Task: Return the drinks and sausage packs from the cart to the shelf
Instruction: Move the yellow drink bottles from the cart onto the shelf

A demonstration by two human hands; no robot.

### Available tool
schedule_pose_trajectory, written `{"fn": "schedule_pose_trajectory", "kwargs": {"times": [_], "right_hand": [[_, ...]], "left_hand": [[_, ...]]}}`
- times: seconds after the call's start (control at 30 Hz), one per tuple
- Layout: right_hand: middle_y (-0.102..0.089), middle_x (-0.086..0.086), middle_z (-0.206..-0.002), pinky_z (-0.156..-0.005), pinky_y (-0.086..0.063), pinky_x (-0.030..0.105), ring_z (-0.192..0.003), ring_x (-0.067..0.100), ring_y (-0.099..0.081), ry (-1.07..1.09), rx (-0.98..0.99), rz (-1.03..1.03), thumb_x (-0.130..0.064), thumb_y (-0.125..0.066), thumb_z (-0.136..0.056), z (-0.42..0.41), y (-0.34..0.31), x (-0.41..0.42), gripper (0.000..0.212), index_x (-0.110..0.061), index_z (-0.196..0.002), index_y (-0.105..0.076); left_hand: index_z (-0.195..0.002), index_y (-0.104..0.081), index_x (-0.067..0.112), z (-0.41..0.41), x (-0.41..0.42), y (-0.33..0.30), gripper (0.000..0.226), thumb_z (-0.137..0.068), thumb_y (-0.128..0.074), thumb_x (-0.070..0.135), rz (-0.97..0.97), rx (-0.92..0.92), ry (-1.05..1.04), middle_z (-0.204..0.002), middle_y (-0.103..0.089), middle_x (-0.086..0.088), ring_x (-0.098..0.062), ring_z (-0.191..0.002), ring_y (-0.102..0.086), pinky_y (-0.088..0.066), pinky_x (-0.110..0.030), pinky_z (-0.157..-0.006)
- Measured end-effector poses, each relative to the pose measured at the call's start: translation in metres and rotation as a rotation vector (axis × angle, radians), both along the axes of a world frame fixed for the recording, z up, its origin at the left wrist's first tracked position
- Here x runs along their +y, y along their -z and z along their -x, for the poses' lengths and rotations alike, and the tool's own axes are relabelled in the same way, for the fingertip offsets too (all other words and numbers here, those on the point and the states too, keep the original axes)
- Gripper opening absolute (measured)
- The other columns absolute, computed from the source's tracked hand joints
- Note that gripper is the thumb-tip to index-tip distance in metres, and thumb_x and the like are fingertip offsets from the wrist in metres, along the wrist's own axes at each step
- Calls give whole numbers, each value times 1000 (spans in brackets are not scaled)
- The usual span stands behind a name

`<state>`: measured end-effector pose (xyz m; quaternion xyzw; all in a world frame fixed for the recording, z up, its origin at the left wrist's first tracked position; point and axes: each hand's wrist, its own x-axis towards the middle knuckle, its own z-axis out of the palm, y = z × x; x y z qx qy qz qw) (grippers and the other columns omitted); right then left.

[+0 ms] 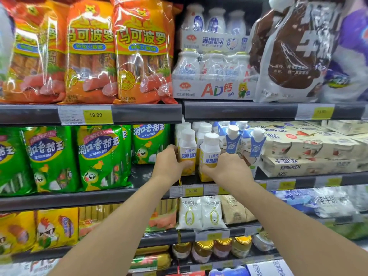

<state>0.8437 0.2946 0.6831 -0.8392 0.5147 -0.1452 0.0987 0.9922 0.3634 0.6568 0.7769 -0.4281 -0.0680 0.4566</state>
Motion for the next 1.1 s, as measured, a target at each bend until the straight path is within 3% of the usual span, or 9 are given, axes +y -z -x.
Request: {"fn": "schedule_pose_trajectory", "kwargs": {"times": [0.27, 0.6, 0.7, 0.83, 0.93, 1.1], "right_hand": [[-57, 0, -73, -60, -51, 31, -71, 24, -61, -19, -10, 19, -65, -56, -78, 1, 2, -1, 51, -14, -80, -59], [-59, 4, -85, -71, -58, 38, -83, 28, -64, -43, 1, 22, -69, -49, -85, 5, 0, 7, 57, -13, -84, -57], [-56, 6, -89, -73, -58, 40, -86, 29, -64, -40, 15, 29, -73, -48, -83, 8, 2, 9, 64, -10, -87, -57], [-61, 4, -80, -68, -57, 39, -77, 26, -63, -65, -3, 73, -76, -41, -85, 22, 4, 13, 66, -12, -81, -59], [-61, 2, -67, -56, -52, 33, -65, 21, -61, -66, 9, 121, -74, -37, -88, 42, 5, 13, 68, -13, -75, -61], [-60, 4, -70, -54, -49, 31, -65, 24, -60, -10, 121, 178, -72, -36, -90, 95, 10, -1, 66, -13, -74, -63]], "left_hand": [[-111, -65, 11, 2, -1, -2, 44, -75, -83, 30, -27, -11, -31, -103, -72, -1, -14, -90, -63, -42, -23, -74], [-114, -64, 12, 8, 4, -6, 42, -79, -80, 28, -39, -30, -28, -107, -72, -1, -11, -88, -58, -42, -23, -75], [-122, -57, 12, 10, 7, -5, 49, -81, -79, 27, -64, -5, -7, -112, -70, 0, -12, -94, -58, -43, -23, -80], [-134, -46, 12, 12, 19, 0, 65, -81, -78, 33, -157, 71, 59, -123, -64, -1, -18, -111, -60, -48, -30, -90], [-129, -48, 14, 16, 35, -1, 57, -87, -67, 47, -278, -117, 41, -126, -56, -3, -21, -119, -54, -46, -34, -94], [-103, -56, 20, 68, 45, -15, 38, -91, -53, 55, -360, -413, 257, -100, -57, 2, -17, -93, -55, -48, -33, -80]]}}
